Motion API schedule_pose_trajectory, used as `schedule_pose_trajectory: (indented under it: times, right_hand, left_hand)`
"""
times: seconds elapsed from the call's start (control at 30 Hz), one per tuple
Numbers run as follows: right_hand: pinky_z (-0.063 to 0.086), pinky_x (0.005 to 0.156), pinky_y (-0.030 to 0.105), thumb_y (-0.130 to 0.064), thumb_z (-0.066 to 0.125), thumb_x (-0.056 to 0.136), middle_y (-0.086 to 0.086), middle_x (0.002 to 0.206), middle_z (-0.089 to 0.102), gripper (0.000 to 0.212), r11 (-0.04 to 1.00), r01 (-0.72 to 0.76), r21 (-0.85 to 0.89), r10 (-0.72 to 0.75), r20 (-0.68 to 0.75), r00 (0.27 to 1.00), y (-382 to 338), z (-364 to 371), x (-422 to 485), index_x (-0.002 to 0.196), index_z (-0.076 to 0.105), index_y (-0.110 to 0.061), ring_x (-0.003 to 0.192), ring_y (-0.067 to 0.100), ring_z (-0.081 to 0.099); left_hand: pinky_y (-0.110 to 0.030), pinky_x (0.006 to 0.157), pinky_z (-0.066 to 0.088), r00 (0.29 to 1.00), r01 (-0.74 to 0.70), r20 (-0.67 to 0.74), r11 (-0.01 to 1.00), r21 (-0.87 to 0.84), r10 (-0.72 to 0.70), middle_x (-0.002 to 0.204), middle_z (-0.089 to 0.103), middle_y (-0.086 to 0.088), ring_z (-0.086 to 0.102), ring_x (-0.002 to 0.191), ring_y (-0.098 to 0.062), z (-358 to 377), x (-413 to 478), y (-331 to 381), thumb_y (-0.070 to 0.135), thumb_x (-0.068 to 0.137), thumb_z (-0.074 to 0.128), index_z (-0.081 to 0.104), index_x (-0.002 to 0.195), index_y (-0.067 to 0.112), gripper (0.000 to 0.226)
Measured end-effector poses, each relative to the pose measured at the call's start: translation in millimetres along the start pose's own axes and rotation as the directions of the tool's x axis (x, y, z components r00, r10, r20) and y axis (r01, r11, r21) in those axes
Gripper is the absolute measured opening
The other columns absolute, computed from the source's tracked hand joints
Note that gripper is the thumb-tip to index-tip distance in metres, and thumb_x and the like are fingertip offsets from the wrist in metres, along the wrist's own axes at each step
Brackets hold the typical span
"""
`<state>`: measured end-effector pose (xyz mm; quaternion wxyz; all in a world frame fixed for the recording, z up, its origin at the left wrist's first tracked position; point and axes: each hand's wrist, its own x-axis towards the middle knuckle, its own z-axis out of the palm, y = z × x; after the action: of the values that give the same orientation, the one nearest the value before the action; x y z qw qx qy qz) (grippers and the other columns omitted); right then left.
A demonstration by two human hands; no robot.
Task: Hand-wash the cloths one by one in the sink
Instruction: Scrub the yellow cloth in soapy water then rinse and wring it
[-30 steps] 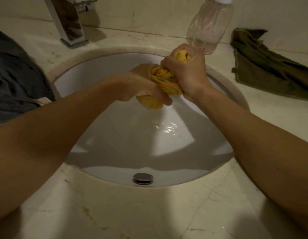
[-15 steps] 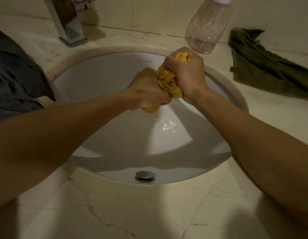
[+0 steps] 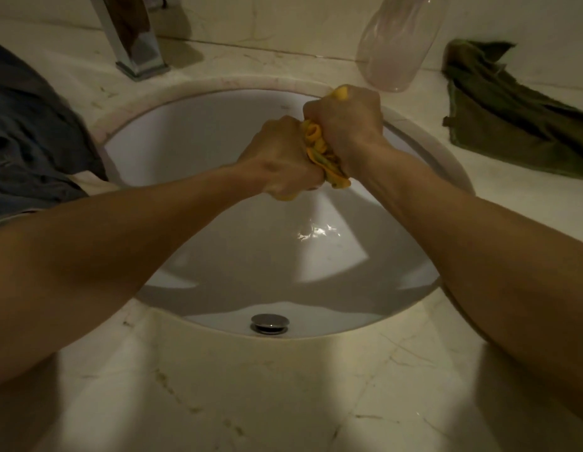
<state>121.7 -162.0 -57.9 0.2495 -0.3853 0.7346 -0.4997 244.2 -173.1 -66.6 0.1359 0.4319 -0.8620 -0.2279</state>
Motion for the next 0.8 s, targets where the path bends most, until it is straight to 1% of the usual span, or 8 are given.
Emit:
schedule_pose_trajectory:
  times: [0.2,0.27,0.33,0.47,0.53,0.6,0.7,0.8]
  right_hand:
    - [0.052,0.063,0.038,-0.029,0.071,0.068,-0.005,0.058,0.057,0.023,0.999,0.029,0.032,-0.030,0.037,0.999,9.0,1.3,2.2,0.057,0.052,-0.024,0.060,0.018,0.056]
    - [0.060,0.075,0.037,-0.036,0.078,0.080,-0.002,0.074,0.069,0.020,0.989,0.036,0.143,-0.057,0.144,0.988,10.8,-2.1,1.7,0.077,0.065,-0.021,0.073,0.017,0.068]
    - [0.062,0.085,0.042,-0.054,0.077,0.083,0.003,0.095,0.075,0.044,0.957,-0.074,0.281,-0.013,0.296,0.955,7.1,-10.1,3.1,0.107,0.069,-0.017,0.090,0.021,0.074]
    - [0.053,0.086,0.065,-0.081,0.056,0.084,-0.004,0.118,0.069,0.078,0.949,-0.274,0.158,0.185,0.425,0.886,3.5,-29.6,8.4,0.142,0.054,-0.028,0.112,0.030,0.066]
    - [0.055,0.084,0.062,-0.081,0.056,0.082,0.001,0.110,0.074,0.069,0.933,-0.343,0.108,0.247,0.502,0.829,5.5,-29.1,0.4,0.124,0.065,-0.026,0.105,0.033,0.070]
    - [0.061,0.072,0.051,-0.073,0.071,0.078,0.008,0.102,0.078,0.063,0.921,-0.371,0.121,0.276,0.471,0.838,8.9,-18.4,-3.9,0.108,0.073,-0.018,0.093,0.032,0.076]
    - [0.064,0.070,0.050,-0.057,0.092,0.050,0.011,0.087,0.078,0.062,0.927,-0.308,0.217,0.263,0.212,0.941,18.2,-4.4,3.3,0.089,0.075,-0.012,0.081,0.032,0.077]
    - [0.064,0.073,0.047,-0.044,0.080,0.050,0.002,0.066,0.070,0.031,0.983,-0.167,0.080,0.164,0.043,0.985,20.6,-1.7,9.6,0.061,0.064,-0.020,0.074,0.028,0.073]
  left_hand:
    - [-0.023,0.051,0.040,0.999,-0.011,0.038,0.994,0.112,0.007,0.060,0.062,0.006,0.061,0.054,-0.013,-0.7,8.3,-6.3,0.032,0.068,0.072,0.060,0.060,0.022,0.017]
    - [-0.025,0.057,0.042,0.999,-0.038,0.019,0.977,0.212,0.035,0.066,0.061,0.008,0.063,0.063,-0.016,-4.0,13.8,-12.0,0.039,0.071,0.069,0.061,0.068,0.024,0.017]
    - [-0.030,0.066,0.044,0.997,-0.054,-0.043,0.958,0.280,0.069,0.083,0.065,0.005,0.066,0.080,-0.026,-7.1,17.6,-19.8,0.047,0.073,0.066,0.062,0.090,0.026,0.027]
    - [-0.039,0.069,0.044,0.990,-0.021,-0.124,0.931,0.365,0.071,0.107,0.063,-0.010,0.062,0.097,-0.038,-11.6,15.9,-27.0,0.047,0.077,0.074,0.048,0.116,0.019,0.054]
    - [-0.039,0.067,0.041,0.990,-0.040,-0.110,0.923,0.384,0.089,0.100,0.059,-0.008,0.061,0.090,-0.035,-12.0,11.8,-21.9,0.044,0.077,0.078,0.045,0.118,0.017,0.058]
    - [-0.037,0.066,0.042,0.994,-0.040,-0.076,0.919,0.393,0.076,0.097,0.055,-0.007,0.062,0.091,-0.034,-9.6,7.8,-13.3,0.037,0.071,0.084,0.046,0.122,0.015,0.067]
    - [-0.036,0.070,0.045,0.999,-0.037,-0.014,0.943,0.329,0.044,0.108,0.062,-0.011,0.063,0.097,-0.035,-5.0,5.3,-4.6,0.036,0.070,0.082,0.051,0.123,0.014,0.065]
    - [-0.032,0.067,0.042,0.996,-0.084,-0.005,0.949,0.304,0.090,0.084,0.058,0.002,0.053,0.073,-0.021,0.5,9.0,-9.2,0.044,0.076,0.071,0.051,0.089,0.022,0.033]
